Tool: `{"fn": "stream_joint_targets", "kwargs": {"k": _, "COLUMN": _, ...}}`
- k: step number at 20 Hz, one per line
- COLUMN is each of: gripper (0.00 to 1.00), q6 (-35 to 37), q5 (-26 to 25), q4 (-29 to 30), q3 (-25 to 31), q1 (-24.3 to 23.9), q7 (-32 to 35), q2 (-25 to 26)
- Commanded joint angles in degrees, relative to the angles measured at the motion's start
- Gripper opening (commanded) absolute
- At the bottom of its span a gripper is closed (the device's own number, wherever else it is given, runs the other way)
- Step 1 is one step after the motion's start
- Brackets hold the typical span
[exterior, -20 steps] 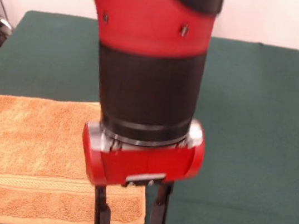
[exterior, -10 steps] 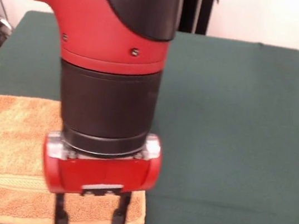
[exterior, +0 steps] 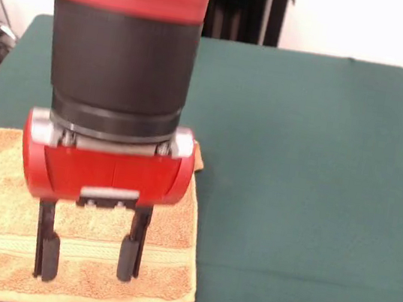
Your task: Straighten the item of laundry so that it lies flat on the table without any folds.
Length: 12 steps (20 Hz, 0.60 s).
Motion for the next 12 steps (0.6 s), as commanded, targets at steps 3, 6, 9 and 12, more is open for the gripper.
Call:
{"fn": "stream_joint_targets", "kwargs": {"k": 3, "gripper": 1.00, "q6": -6.94, "q5": 4.05, "q4": 21.75, "q3": -0.56, "q1": 5.29, "q7": 24.77, "q2": -7.49}}
{"fn": "stream_joint_targets", "kwargs": {"k": 6, "gripper": 1.00, "q6": -9.59, "q5": 5.00, "q4": 23.66, "q3": -0.39, "q1": 5.56, "q7": 26.08, "q2": -6.97}}
{"fn": "stream_joint_targets", "kwargs": {"k": 9, "gripper": 1.00, "q6": -11.65, "q5": 4.73, "q4": 23.38, "q3": -1.02, "q1": 6.05, "q7": 25.52, "q2": -5.53}}
{"fn": "stream_joint_targets", "kwargs": {"k": 12, "gripper": 1.00, "q6": -11.58, "q5": 4.57, "q4": 21.54, "q3": -1.81, "q1": 6.45, "q7": 25.28, "q2": -4.00}}
